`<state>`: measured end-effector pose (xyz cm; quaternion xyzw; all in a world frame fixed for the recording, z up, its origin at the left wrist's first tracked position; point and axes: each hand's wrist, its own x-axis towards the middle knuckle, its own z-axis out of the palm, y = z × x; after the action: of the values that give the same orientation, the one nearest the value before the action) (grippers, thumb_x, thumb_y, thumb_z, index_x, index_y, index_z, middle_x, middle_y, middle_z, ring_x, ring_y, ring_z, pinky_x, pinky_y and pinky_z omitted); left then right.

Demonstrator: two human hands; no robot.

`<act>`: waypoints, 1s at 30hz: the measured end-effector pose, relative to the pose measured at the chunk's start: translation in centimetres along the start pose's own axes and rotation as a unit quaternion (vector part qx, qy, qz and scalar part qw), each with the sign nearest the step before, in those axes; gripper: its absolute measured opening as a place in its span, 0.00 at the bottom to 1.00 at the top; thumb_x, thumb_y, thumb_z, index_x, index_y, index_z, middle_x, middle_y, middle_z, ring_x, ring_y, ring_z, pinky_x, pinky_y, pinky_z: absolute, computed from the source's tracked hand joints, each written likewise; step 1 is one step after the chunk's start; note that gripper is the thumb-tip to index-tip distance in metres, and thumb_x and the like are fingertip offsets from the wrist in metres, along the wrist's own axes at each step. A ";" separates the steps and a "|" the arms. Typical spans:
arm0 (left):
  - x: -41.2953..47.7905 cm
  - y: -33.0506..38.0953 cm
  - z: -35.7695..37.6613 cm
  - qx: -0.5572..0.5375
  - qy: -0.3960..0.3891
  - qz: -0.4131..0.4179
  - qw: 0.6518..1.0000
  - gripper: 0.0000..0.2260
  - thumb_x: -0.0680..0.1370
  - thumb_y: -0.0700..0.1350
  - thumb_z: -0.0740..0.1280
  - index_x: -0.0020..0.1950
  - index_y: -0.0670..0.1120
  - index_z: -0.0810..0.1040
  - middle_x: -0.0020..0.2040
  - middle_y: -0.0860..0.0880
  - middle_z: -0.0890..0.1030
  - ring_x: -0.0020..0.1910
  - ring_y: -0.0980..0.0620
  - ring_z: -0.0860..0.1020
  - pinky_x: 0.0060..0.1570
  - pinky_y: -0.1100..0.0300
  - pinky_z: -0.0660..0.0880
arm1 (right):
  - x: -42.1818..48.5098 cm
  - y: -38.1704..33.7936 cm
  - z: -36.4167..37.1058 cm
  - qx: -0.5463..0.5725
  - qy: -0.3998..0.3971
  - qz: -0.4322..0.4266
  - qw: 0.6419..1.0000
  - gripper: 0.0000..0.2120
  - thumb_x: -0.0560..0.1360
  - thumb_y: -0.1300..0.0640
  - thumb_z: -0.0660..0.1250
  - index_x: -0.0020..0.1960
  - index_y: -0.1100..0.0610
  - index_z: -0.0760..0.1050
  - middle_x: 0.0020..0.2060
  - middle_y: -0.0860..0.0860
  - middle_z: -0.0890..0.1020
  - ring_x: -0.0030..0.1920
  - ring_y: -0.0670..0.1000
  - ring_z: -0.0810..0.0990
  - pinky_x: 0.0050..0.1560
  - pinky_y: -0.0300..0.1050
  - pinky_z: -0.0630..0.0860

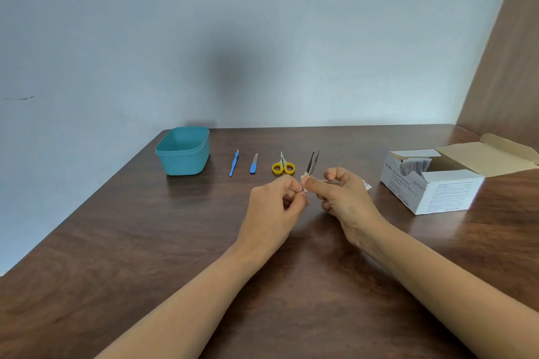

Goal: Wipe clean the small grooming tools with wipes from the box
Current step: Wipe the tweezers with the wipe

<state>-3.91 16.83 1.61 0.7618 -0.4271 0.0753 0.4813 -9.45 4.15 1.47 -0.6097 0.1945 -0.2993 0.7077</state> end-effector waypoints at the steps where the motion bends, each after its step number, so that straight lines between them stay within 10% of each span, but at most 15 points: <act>1: 0.0 -0.1 0.0 0.002 0.002 0.000 1.000 0.04 0.76 0.41 0.67 0.43 0.44 0.80 0.33 0.50 0.81 0.35 0.54 0.78 0.36 0.68 0.73 | -0.1 0.1 0.1 -0.001 -0.004 0.001 1.000 0.19 0.69 0.60 0.75 0.37 0.52 0.63 0.22 0.44 0.75 0.28 0.47 0.64 0.30 0.39 0.64; 30: -0.1 0.0 0.4 0.100 -0.036 -0.029 0.994 0.08 0.74 0.53 0.69 0.41 0.49 0.78 0.31 0.53 0.79 0.34 0.56 0.78 0.38 0.58 0.76 | 2.0 0.5 -1.2 0.110 0.090 0.012 0.990 0.22 0.69 0.63 0.73 0.35 0.50 0.59 0.41 0.59 0.73 0.27 0.46 0.64 0.26 0.38 0.58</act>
<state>-4.08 16.58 1.29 0.8204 -0.4123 0.0764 0.3888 -8.63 2.03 0.98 -0.4960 0.2305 -0.3643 0.7537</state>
